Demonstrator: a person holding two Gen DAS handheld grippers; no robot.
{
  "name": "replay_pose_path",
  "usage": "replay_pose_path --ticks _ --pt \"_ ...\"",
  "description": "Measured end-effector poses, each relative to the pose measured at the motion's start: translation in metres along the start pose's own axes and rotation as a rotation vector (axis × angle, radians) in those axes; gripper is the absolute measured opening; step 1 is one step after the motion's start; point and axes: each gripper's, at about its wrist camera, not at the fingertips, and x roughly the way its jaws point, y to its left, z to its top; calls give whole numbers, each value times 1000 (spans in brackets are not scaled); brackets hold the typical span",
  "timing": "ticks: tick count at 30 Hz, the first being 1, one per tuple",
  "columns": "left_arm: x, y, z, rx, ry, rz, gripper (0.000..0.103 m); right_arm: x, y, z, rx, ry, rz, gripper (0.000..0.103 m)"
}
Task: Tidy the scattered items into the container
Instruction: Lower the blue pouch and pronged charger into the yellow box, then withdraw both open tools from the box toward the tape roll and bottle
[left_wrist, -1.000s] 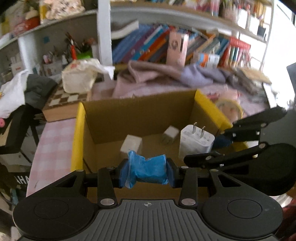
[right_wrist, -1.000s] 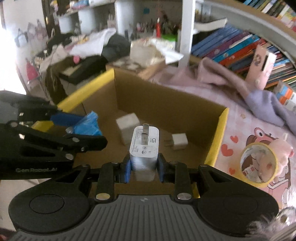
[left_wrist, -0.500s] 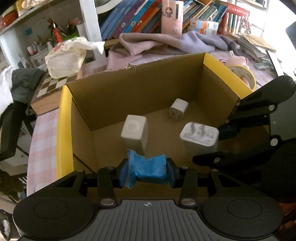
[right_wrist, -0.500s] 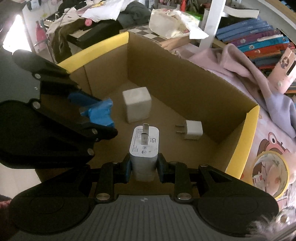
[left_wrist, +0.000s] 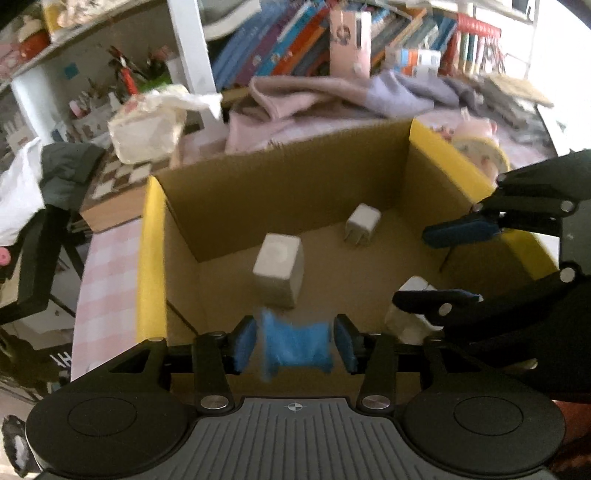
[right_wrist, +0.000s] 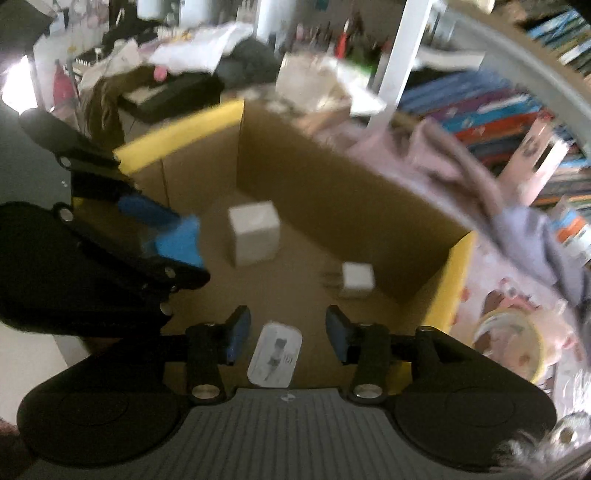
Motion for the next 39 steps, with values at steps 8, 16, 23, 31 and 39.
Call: replay_pose_path --ticks 8,16,23,31,39 --pt "-69 5 -20 -112 -198 110 96 -64 -4 -9 123 -206 -21 60" --pt "-130 -20 -53 -161 -317 144 98 -115 16 -39 158 -292 -66 60" --pt "-161 -48 -92 -172 -397 201 102 -164 38 -70 99 -425 -140 66" --pt "-170 -71 -123 -208 -368 162 102 -192 43 -106 150 -423 -175 67" --pt "-171 -97 -135 -168 -358 128 102 -201 44 -141 179 -372 -249 69"
